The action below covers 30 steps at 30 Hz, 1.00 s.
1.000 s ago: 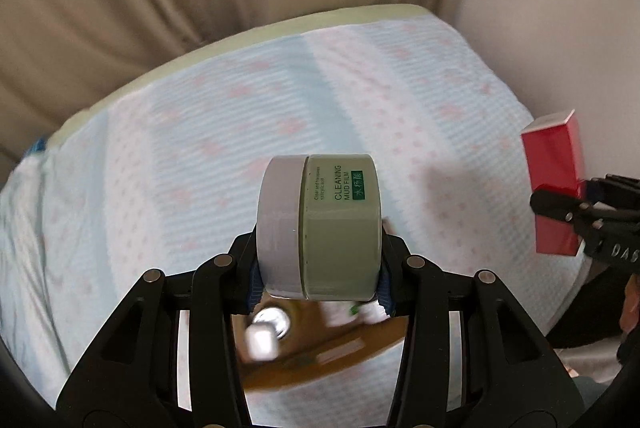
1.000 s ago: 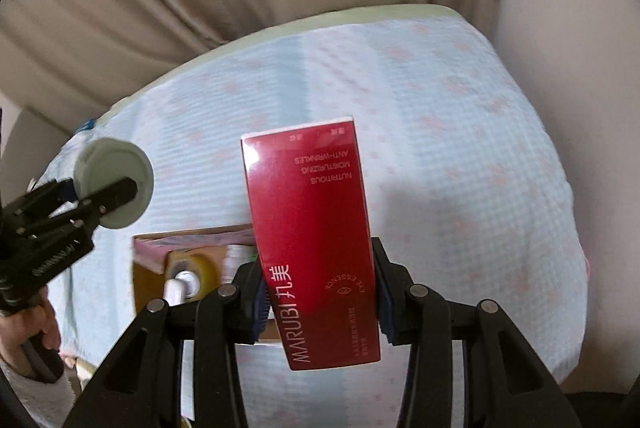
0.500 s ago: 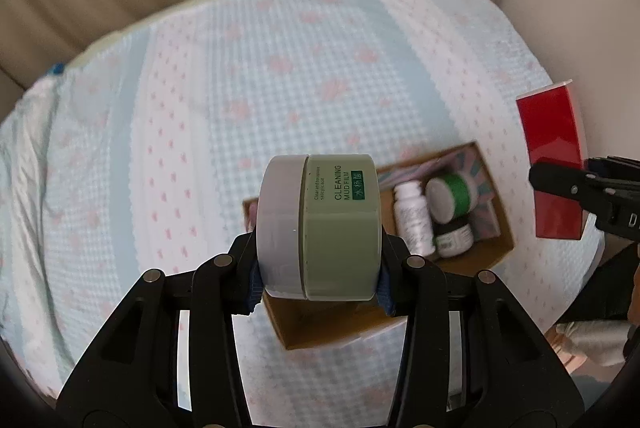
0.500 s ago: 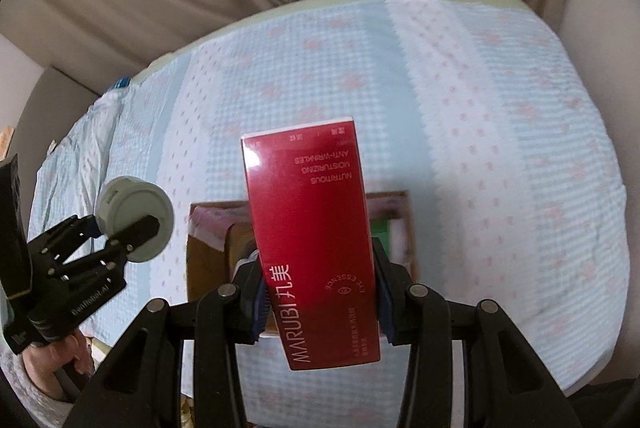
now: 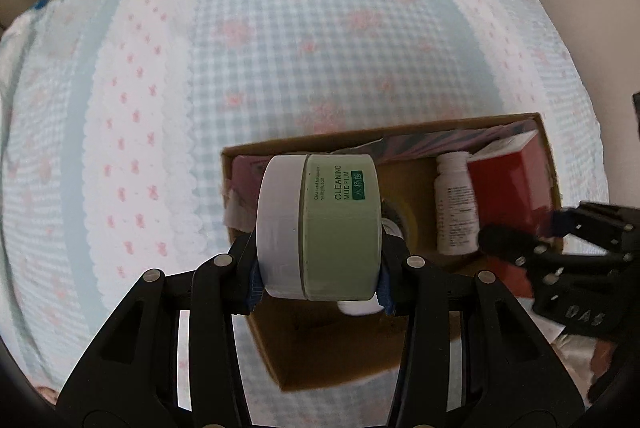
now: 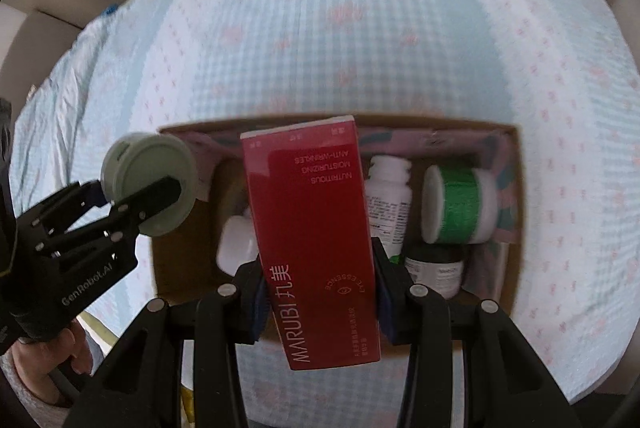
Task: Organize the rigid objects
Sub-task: 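Carry the pale green jar and red box over the cardboard box, then lower both items into the box and open both tools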
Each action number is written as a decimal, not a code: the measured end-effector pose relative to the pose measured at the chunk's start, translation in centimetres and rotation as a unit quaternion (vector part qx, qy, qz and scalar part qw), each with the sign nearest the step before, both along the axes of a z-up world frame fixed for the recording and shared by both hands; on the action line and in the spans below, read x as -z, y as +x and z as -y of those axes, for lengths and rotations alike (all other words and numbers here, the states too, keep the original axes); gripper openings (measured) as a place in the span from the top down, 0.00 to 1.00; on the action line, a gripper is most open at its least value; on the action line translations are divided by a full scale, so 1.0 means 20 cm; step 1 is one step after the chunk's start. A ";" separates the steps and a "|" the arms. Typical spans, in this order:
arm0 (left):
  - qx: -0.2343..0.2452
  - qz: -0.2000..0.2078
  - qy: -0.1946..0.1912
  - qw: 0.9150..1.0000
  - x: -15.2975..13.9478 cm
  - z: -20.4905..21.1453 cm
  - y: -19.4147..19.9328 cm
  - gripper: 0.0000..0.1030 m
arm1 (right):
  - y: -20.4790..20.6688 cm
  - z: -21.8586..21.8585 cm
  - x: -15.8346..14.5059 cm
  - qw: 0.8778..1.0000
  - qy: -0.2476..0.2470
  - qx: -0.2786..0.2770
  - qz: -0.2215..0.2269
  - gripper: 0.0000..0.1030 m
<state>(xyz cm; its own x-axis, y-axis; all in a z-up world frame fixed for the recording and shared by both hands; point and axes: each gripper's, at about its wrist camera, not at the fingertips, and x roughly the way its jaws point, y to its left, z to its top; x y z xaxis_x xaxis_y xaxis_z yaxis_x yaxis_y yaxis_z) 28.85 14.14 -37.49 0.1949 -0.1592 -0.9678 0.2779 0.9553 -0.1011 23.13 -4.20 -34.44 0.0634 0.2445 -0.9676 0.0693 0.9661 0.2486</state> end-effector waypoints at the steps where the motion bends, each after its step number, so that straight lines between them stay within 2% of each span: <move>1: -0.001 -0.004 0.000 1.000 0.03 0.00 0.01 0.62 | 0.00 -0.01 0.03 1.000 0.001 -0.001 -0.005 0.62; 5: 0.008 -0.012 0.009 1.000 0.10 0.01 0.02 0.62 | 0.02 -0.04 0.15 1.000 0.004 -0.004 -0.021 0.61; 8: 0.018 -0.021 0.008 1.000 0.10 0.02 0.03 0.61 | 0.02 -0.03 0.18 1.000 0.007 0.005 -0.022 0.61; 10: 0.021 -0.024 -0.008 0.999 0.08 0.03 0.03 0.55 | 0.03 -0.03 0.19 1.000 0.012 0.009 -0.017 0.59; 11: 0.023 -0.016 -0.014 0.999 0.05 0.03 0.02 0.33 | 0.03 -0.03 0.18 1.000 0.013 0.009 -0.012 0.55; 12: 0.020 -0.004 0.000 1.000 0.02 0.02 0.02 0.11 | 0.02 -0.03 0.17 1.000 0.005 0.005 -0.004 0.38; 13: 0.019 0.006 0.011 1.000 0.00 0.01 0.02 0.00 | 0.02 -0.03 0.15 1.000 -0.008 -0.002 0.005 0.21; 14: 0.019 0.006 -0.009 1.000 -0.02 0.00 0.02 0.00 | 0.01 -0.02 0.13 1.000 -0.021 -0.005 0.013 0.17; 15: 0.015 0.002 -0.024 1.000 -0.03 -0.02 0.03 0.00 | -0.01 0.00 0.12 0.999 -0.028 -0.008 0.020 0.08; 16: 0.010 0.000 -0.027 1.000 -0.04 -0.03 0.03 0.00 | -0.04 0.02 0.11 0.999 -0.029 -0.010 0.020 0.02; 21: 0.020 0.010 -0.012 1.000 -0.06 0.00 0.00 0.00 | -0.11 0.10 0.09 0.998 -0.058 -0.006 0.023 0.01; 30: 0.012 0.024 0.000 1.000 -0.15 0.05 -0.07 0.00 | -0.18 0.16 -0.01 0.998 -0.053 0.005 0.045 0.01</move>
<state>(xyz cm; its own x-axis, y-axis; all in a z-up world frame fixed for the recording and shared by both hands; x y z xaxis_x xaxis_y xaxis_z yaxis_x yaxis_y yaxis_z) 27.48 13.13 -34.57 0.2381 -0.1637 -0.9574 0.3058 0.9482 -0.0861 19.57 -7.47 -34.14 0.1540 0.1394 -0.9782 0.0611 0.9868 0.1502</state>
